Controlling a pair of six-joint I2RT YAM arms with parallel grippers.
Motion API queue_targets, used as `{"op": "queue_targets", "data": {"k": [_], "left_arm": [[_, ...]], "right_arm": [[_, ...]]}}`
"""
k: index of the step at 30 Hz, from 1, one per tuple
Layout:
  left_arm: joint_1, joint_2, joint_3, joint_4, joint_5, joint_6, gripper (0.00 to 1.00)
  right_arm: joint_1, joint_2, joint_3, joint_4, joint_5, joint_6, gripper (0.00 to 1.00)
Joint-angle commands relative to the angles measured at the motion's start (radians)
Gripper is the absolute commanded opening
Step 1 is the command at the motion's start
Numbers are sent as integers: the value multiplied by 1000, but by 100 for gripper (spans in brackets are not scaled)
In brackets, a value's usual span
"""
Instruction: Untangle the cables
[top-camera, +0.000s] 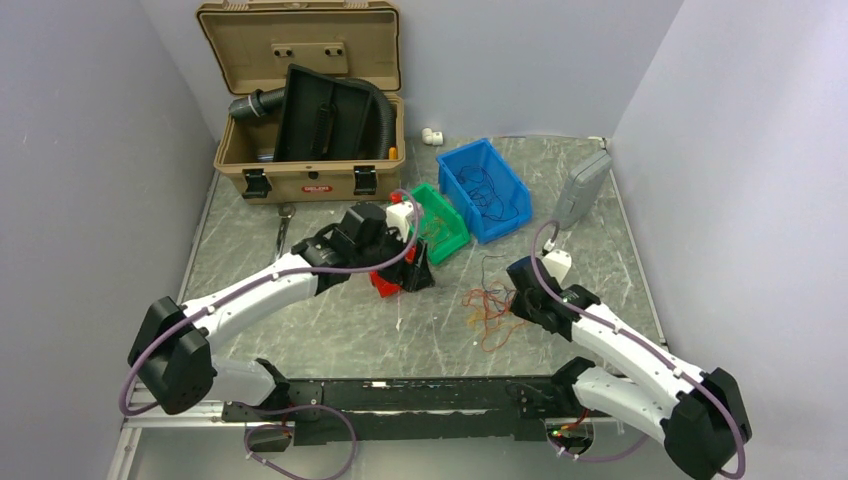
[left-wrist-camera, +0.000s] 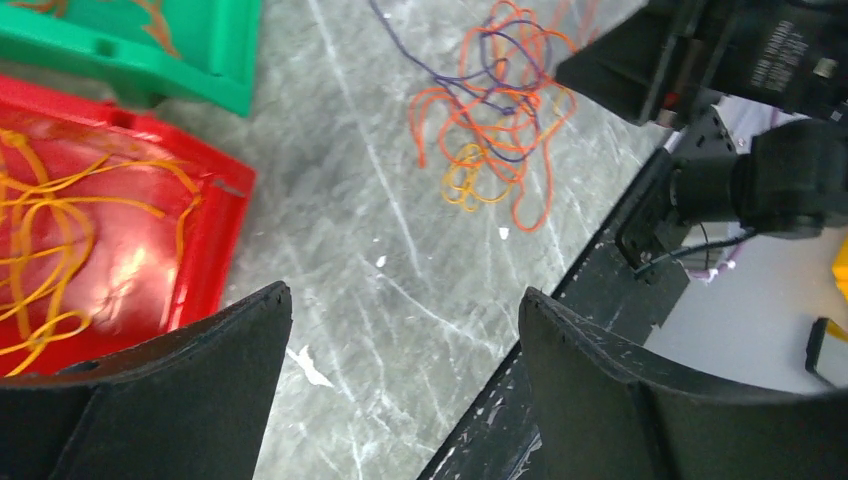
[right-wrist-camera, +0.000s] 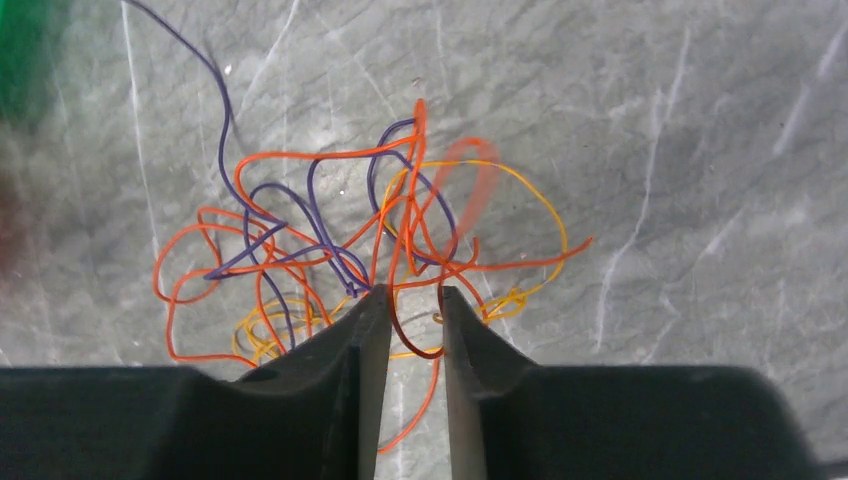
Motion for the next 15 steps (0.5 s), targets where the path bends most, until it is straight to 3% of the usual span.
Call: {"op": "queue_targets", "data": {"k": [1, 2, 3, 5, 10, 15], "left_arm": [[-41, -45, -31, 179, 54, -14, 85], [-45, -47, -42, 192, 58, -16, 85], [-47, -48, -53, 204, 62, -18, 84], [-51, -51, -74, 226, 75, -19, 84], [-55, -64, -104, 288, 160, -21, 84], [-55, -99, -122, 315, 152, -2, 84]], "right_arm": [[-2, 46, 41, 74, -29, -18, 13], [-1, 50, 57, 67, -34, -30, 3], [0, 54, 73, 59, -48, -48, 0], [1, 45, 93, 94, -143, -113, 0], [35, -24, 90, 308, -544, -171, 0], [86, -27, 258, 254, -610, -208, 0]]}}
